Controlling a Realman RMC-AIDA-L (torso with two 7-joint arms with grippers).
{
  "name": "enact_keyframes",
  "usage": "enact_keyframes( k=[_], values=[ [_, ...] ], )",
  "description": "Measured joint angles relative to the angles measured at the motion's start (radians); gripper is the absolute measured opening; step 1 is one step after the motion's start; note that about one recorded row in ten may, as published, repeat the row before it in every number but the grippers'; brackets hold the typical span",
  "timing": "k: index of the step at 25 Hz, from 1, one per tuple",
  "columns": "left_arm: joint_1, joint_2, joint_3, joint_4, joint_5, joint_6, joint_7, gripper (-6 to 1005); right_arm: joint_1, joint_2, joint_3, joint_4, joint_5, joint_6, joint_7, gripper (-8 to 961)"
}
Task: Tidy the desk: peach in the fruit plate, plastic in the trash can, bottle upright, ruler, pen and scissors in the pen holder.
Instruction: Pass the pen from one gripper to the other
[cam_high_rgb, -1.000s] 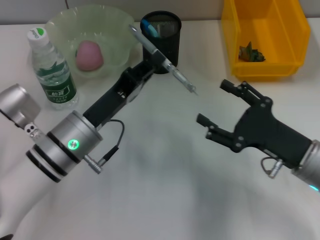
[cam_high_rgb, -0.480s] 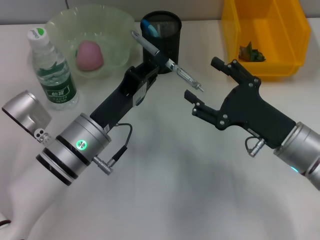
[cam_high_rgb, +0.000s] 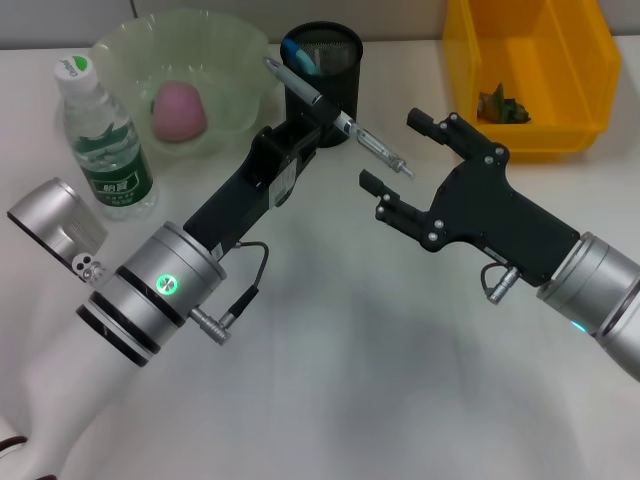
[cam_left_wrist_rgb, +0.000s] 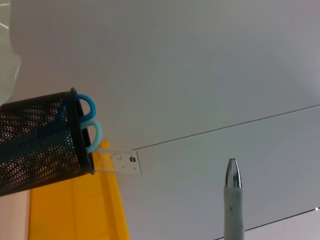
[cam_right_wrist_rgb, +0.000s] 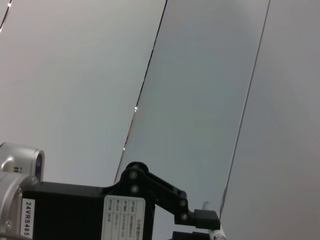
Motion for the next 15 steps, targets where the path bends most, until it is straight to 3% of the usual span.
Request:
enact_keyframes(
  k=[2, 15],
  values=[
    [-0.001, 0.000, 0.000, -0.001, 0.000, -0.001, 0.000, 139, 0.002, 0.000, 0.000, 0.000, 0.000, -0.001, 0.000, 775],
    [-0.002, 0.000, -0.004, -0.004, 0.001, -0.006, -0.001, 140, 0.020, 0.000, 0.009, 0.003, 0.002, 0.001, -0.001, 450]
  ],
)
